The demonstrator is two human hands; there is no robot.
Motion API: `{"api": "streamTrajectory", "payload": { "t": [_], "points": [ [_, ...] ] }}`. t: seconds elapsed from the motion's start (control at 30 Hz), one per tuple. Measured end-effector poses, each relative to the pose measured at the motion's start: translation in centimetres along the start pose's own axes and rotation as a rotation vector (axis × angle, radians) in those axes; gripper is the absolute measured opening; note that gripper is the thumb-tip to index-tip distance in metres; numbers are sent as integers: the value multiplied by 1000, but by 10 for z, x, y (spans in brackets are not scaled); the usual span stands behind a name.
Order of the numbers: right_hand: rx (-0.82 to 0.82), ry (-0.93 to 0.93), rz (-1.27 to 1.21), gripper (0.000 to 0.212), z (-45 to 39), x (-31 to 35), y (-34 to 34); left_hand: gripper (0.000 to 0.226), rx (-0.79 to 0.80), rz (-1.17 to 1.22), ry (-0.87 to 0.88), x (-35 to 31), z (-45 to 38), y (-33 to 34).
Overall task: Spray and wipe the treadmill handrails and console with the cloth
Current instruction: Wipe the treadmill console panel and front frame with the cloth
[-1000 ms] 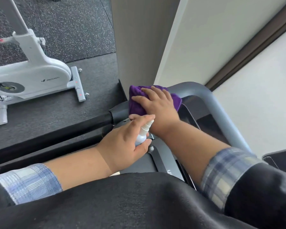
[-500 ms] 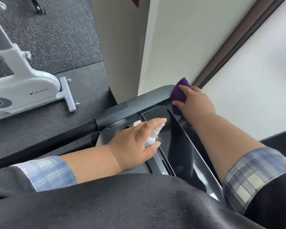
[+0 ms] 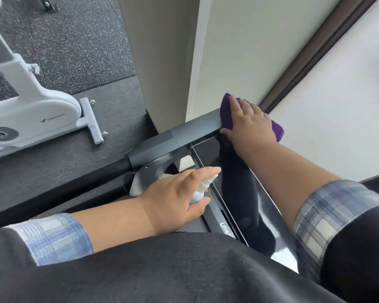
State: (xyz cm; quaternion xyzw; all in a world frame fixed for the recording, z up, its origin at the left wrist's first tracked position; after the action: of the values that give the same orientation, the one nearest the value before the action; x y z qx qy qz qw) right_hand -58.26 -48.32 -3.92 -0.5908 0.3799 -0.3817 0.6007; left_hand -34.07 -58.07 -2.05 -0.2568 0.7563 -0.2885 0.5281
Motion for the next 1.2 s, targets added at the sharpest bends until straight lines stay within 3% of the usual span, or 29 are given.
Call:
{"api": "streamTrajectory", "payload": {
  "t": [0.2, 0.47, 0.7, 0.77, 0.9, 1.07, 1.2],
  "points": [
    [75, -279, -2, 88, 8, 15, 0, 59, 34, -34, 73, -3, 3, -11],
    [68, -639, -6, 84, 64, 117, 0, 55, -9, -88, 110, -3, 26, -37],
    [69, -850, 31, 55, 86, 166, 3, 59, 3, -77, 90, 0, 34, -46],
    [100, -818, 8, 60, 78, 153, 3, 60, 10, -73, 105, -1, 33, -46],
    [69, -585, -59, 81, 53, 96, 0, 61, 28, -51, 113, 2, 33, -44],
    [83, -294, -67, 83, 22, 34, -3, 61, 57, -31, 102, -1, 26, -37],
    [5, 49, -90, 76, 13, -2, -10, 61, 54, -42, 15, 1, 14, -35]
  ]
}}
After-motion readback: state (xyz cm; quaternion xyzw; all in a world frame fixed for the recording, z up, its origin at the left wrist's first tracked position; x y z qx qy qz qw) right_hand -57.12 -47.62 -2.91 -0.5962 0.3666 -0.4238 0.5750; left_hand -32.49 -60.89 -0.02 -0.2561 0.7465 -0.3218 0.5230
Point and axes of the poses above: each hand's wrist, its own z-axis away from the middle knuckle, its own y-axis out of the palm, x = y × z, the point moved 2 cm from there along -z, towards the middle knuckle, and after that the axes turned 14 degrees about y, right-handed, at the moved point
